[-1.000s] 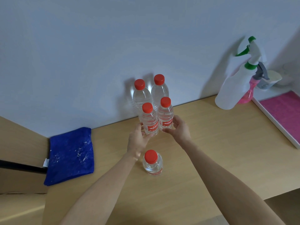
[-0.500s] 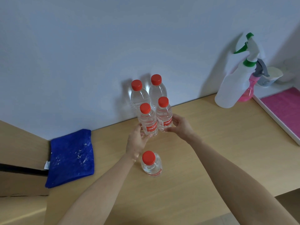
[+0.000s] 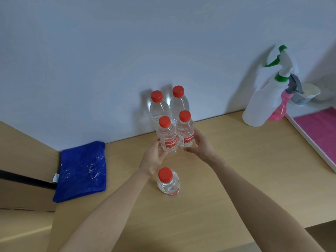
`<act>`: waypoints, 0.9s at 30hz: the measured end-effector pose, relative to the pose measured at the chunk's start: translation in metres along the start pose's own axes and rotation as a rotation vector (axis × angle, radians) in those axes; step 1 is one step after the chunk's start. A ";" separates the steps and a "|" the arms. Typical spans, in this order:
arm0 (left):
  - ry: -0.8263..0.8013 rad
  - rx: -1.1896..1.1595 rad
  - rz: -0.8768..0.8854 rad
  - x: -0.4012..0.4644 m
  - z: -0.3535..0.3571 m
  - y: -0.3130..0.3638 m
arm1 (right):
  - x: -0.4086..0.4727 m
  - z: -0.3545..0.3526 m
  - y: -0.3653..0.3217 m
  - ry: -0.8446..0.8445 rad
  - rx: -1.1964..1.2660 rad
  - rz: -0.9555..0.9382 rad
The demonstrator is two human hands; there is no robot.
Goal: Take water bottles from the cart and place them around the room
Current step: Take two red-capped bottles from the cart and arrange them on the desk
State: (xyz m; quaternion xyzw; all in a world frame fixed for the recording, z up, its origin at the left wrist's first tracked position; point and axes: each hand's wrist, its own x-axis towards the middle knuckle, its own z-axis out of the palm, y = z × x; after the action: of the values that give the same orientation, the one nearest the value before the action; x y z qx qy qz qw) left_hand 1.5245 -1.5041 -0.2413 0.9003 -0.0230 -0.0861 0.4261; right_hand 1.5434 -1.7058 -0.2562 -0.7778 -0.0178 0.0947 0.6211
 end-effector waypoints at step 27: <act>-0.025 -0.157 -0.075 -0.147 0.022 -0.014 | -0.127 0.062 0.002 -0.135 -0.189 -0.058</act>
State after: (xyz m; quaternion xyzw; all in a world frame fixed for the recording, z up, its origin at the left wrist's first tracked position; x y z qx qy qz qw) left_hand 1.3755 -1.4947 -0.2461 0.8631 0.0122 -0.1148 0.4916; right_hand 1.4077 -1.6655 -0.2556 -0.8240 -0.0909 0.1266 0.5448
